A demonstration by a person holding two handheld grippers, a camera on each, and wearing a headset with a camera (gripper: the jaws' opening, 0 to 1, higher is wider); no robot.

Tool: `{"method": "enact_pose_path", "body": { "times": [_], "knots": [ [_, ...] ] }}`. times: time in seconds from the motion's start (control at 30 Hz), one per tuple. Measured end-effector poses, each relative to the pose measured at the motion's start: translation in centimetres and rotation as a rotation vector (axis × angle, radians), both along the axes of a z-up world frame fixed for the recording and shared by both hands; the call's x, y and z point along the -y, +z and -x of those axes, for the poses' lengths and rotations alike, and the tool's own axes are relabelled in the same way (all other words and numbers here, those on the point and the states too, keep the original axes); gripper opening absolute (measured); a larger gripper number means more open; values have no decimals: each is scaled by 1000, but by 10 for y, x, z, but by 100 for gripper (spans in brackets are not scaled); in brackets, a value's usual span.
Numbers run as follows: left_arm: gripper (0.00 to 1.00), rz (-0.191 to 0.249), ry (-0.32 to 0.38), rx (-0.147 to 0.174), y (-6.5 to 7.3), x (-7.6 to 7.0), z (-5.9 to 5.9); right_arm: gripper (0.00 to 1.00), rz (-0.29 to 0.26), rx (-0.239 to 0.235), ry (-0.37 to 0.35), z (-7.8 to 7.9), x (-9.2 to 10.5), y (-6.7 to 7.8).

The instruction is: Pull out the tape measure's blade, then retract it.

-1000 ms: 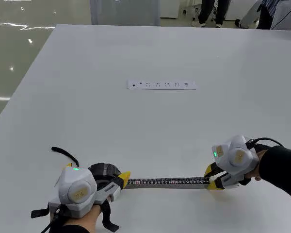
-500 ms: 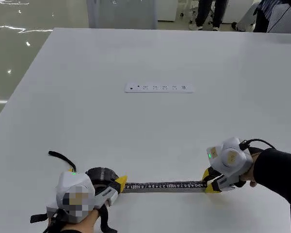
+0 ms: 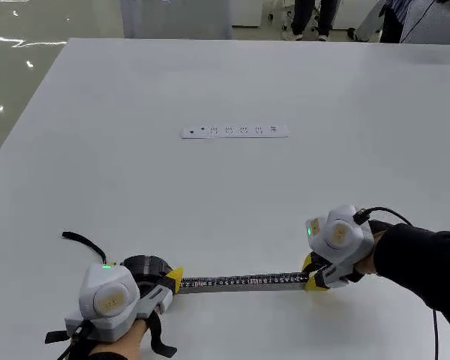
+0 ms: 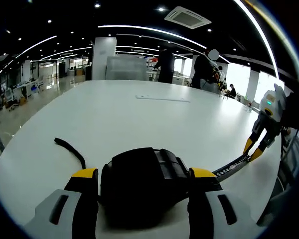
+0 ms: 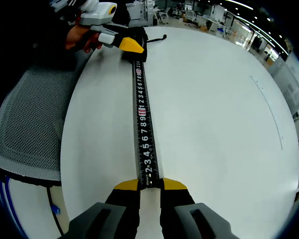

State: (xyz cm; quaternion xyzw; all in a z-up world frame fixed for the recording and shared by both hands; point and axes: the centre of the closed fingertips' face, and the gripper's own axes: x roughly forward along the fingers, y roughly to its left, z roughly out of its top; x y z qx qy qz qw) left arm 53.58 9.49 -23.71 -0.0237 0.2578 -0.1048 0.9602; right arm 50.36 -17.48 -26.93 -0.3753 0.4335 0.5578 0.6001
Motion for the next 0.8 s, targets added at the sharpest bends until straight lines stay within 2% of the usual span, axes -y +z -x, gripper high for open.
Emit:
{"method": "enact_pose_path", "body": {
  "times": [0.23,0.4,0.63,0.8],
  "knots": [
    [66,32,14,-40,-3,-1,1,10,2,-3,7,0,1,0],
    [64,10,-3,-63,-5,0,2,9,7,-3,-1,-1,1,0],
    [63,5,-14,-70,-5,0,3,8,3,-6,-27,-1,0,0],
    [63,9,-15,-71,-5,0,3,9,-1,-27,-38,-1,-1,1]
  ]
}}
